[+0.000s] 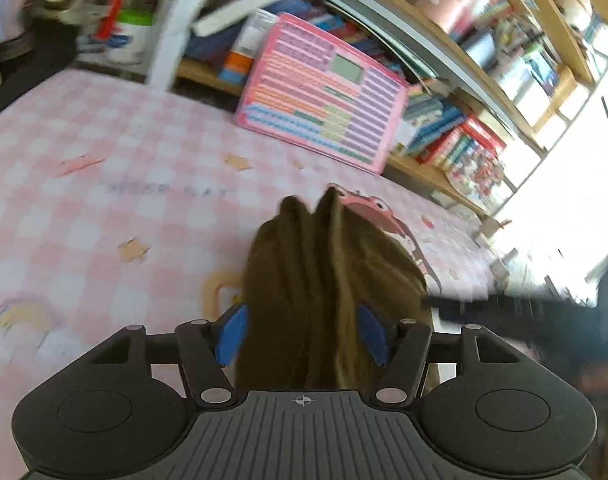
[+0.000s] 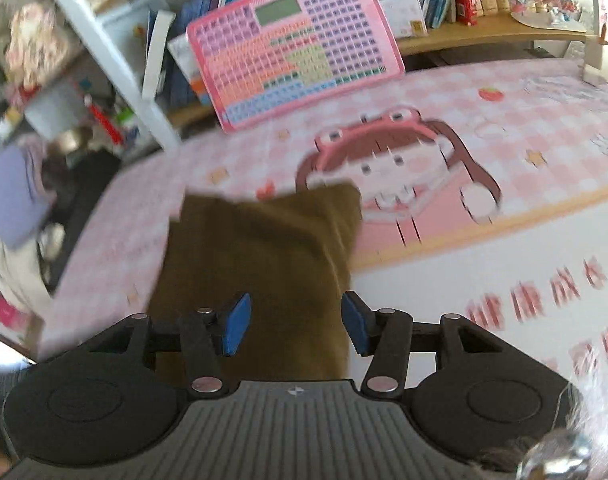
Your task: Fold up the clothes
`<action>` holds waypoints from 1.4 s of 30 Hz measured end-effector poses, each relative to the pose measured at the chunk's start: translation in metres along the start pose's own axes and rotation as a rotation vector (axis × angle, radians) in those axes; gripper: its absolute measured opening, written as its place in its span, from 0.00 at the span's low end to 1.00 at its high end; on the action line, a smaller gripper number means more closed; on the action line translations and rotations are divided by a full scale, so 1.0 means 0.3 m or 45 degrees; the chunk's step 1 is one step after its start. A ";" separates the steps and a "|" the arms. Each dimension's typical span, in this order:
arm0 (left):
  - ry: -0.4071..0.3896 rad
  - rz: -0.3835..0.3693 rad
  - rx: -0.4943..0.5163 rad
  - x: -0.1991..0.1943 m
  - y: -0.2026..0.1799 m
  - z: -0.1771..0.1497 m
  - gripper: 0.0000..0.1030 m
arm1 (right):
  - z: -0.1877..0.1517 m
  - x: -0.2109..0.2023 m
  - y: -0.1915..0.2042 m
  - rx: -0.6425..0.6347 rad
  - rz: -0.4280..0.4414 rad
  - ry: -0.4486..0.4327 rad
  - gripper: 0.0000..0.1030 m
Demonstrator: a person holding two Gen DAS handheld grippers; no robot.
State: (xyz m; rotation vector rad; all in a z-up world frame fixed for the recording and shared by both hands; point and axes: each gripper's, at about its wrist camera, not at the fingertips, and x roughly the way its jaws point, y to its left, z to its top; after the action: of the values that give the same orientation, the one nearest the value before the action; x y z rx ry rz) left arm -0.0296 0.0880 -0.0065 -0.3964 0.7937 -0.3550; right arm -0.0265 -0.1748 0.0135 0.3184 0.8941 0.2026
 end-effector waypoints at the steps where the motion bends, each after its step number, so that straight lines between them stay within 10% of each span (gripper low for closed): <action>1: 0.017 -0.005 -0.001 0.025 -0.003 0.009 0.58 | -0.023 -0.002 0.003 -0.007 -0.009 0.006 0.50; 4: 0.052 -0.021 -0.003 0.077 -0.015 0.026 0.49 | -0.056 0.017 0.024 -0.019 -0.039 0.028 0.55; 6: 0.062 -0.054 0.027 0.075 -0.036 0.039 0.07 | -0.070 0.036 0.040 -0.024 -0.060 0.044 0.55; 11: -0.080 -0.074 0.340 -0.007 -0.154 0.017 0.03 | -0.100 0.083 0.080 -0.052 -0.112 0.079 0.55; 15: 0.027 0.097 0.219 0.082 -0.064 0.006 0.05 | -0.112 0.113 0.105 -0.117 -0.143 0.086 0.62; 21: -0.091 -0.043 -0.038 0.033 0.014 0.054 0.37 | -0.111 0.118 0.101 -0.115 -0.141 0.092 0.63; 30: -0.069 -0.095 0.292 0.169 -0.146 0.076 0.31 | -0.120 0.084 0.102 -0.124 -0.133 0.088 0.63; 39: 0.065 0.000 0.286 0.264 -0.113 0.075 0.29 | -0.132 0.068 0.072 -0.080 -0.094 0.104 0.63; 42: 0.006 -0.004 0.221 0.187 -0.103 0.095 0.53 | -0.133 0.058 0.066 -0.065 -0.084 0.097 0.63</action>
State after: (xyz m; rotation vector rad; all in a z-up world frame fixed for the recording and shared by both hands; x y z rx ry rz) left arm 0.0233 0.0420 -0.0083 -0.2343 0.7607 -0.4248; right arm -0.0481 -0.1436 -0.0156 0.2345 0.9722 0.1769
